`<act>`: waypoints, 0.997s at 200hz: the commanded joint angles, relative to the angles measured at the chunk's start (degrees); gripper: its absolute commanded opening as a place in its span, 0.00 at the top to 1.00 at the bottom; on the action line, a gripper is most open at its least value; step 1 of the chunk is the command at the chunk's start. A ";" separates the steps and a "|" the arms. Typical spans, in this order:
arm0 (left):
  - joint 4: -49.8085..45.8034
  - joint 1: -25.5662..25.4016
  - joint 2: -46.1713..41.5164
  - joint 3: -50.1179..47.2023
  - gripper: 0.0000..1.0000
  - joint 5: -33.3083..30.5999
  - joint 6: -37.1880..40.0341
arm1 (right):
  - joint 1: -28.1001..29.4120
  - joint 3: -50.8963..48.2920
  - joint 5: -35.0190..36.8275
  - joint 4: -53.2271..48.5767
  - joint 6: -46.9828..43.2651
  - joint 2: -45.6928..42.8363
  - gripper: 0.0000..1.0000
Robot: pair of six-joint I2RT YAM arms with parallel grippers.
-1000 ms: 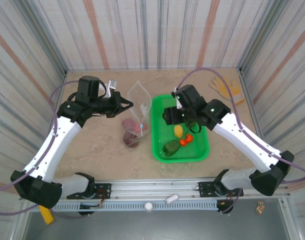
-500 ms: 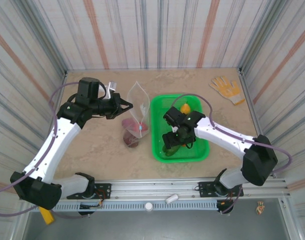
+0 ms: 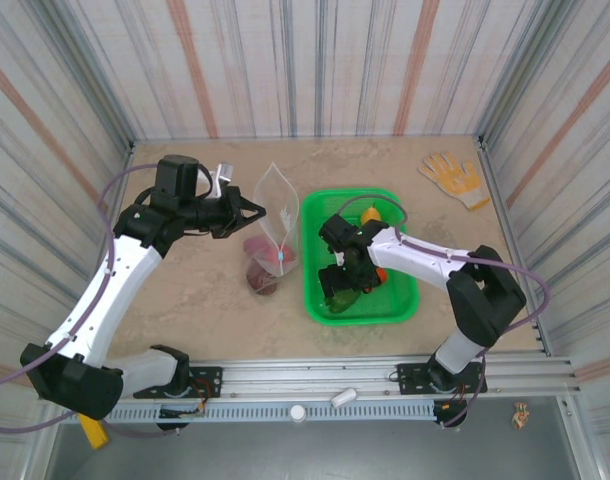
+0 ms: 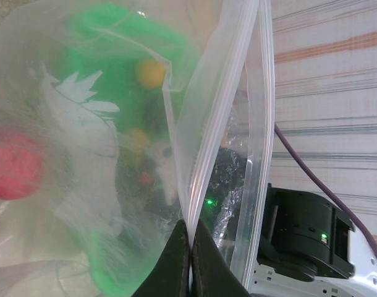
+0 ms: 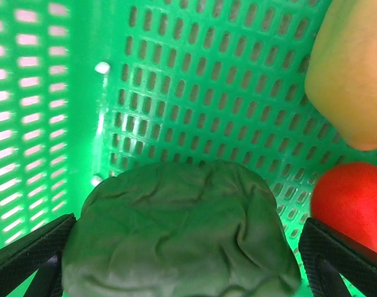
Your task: Place the food in the zip-top bag and seal the zipper
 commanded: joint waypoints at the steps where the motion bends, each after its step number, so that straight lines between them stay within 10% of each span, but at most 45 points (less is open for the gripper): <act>1: -0.23 0.62 -1.11 -0.59 1.00 -0.34 1.70 | -0.10 0.03 -1.03 -0.86 -1.35 1.38 0.06; 199: 0.39 0.50 -1.05 -0.42 1.00 0.82 0.29 | -5.03 20.34 1.05 -12.07 -2.92 -21.74 0.20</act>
